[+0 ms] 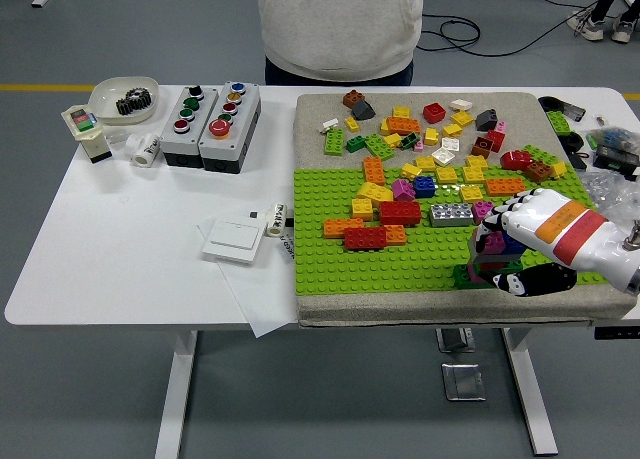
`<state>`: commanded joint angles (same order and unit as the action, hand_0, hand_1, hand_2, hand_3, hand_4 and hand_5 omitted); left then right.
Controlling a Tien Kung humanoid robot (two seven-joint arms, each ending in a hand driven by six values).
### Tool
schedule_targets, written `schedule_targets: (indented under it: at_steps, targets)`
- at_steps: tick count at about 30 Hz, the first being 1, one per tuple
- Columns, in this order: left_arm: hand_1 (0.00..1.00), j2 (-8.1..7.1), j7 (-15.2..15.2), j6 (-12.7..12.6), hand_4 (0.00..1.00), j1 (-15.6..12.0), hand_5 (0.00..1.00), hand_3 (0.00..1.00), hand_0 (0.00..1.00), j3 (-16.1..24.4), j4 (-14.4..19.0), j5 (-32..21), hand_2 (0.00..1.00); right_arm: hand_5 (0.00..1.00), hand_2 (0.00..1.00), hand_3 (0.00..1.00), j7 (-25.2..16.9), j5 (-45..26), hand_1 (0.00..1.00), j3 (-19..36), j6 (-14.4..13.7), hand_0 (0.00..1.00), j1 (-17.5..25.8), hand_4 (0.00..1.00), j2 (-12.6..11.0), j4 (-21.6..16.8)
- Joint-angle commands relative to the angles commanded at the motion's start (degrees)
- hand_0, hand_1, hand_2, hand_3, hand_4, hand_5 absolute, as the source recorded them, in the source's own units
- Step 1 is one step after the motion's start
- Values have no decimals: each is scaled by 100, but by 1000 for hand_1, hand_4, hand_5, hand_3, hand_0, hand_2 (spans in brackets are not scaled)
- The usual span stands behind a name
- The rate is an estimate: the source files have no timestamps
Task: Pick up the brick,pile it on top of brick,press brick,pick up the brick,pile it on top of brick,press brick
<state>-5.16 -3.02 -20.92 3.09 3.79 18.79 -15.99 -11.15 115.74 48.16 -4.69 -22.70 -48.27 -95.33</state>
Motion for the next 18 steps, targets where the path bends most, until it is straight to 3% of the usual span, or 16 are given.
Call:
schedule_targets:
  at_steps: [18]
  targets:
    - [717,3,4,-3,560,6,616,550,599,-6,3,-10,683,396,618,527,28,34,576,-25,98,590,2,736,-12,59]
